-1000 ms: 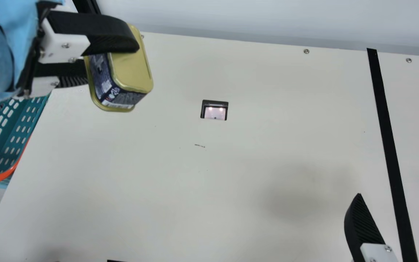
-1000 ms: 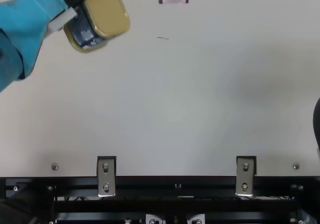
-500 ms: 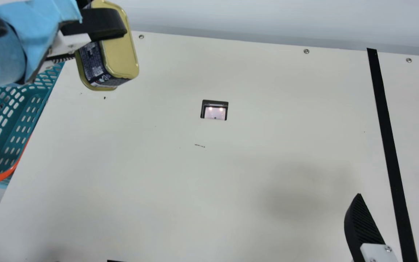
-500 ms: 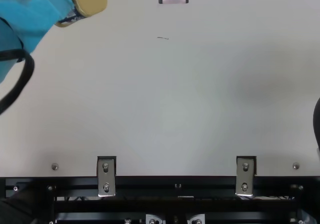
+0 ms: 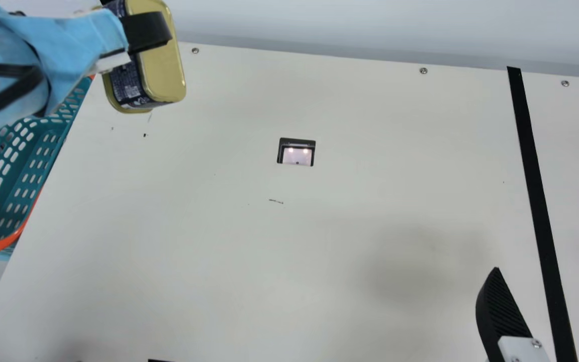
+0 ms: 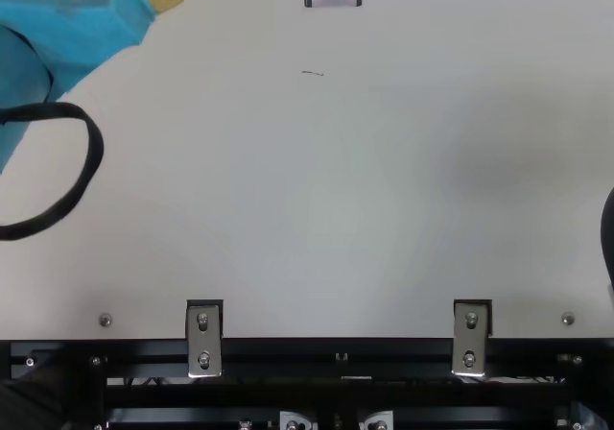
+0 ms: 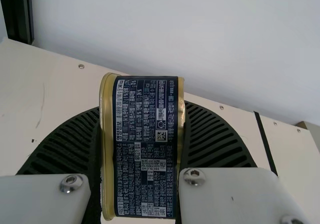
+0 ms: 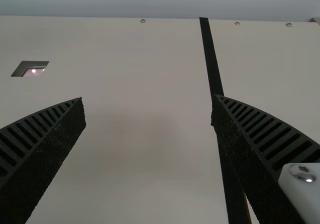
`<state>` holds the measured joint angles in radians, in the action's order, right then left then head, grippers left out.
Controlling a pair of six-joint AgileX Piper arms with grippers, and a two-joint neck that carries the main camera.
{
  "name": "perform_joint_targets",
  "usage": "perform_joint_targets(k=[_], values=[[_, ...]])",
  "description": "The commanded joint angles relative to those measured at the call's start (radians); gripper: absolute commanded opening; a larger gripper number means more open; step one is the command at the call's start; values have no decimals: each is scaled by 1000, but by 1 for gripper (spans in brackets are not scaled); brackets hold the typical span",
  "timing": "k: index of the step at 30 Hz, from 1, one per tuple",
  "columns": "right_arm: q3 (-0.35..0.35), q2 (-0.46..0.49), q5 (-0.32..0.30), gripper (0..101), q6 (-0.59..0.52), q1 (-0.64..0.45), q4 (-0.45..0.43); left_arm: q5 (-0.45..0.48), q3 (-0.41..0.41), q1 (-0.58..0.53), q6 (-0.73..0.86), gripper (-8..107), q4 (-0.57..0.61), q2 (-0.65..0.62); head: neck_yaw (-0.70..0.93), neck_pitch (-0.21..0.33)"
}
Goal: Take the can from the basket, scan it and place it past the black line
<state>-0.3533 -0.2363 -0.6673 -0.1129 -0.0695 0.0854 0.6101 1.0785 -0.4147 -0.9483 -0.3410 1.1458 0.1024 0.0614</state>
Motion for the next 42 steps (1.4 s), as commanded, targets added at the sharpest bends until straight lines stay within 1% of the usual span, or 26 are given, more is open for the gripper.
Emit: perform_joint_targets(k=[1, 15, 25, 36, 42], values=[[0, 0, 0, 101, 0, 0, 0, -13, -10, -3, -17, 10, -29, 3, -10, 27], [0, 0, 0, 101, 0, 0, 0, -139, -79, -11, -159, 10, -224, 21, -10, 27], [0, 0, 0, 101, 0, 0, 0, -208, -113, -10, -262, 10, -383, 32, -10, 27], [0, 0, 0, 101, 0, 0, 0, -258, -135, -19, -367, 10, -561, 53, -10, 27], [0, 0, 0, 101, 0, 0, 0, -269, -137, -36, -452, 10, -660, 78, -10, 27]])
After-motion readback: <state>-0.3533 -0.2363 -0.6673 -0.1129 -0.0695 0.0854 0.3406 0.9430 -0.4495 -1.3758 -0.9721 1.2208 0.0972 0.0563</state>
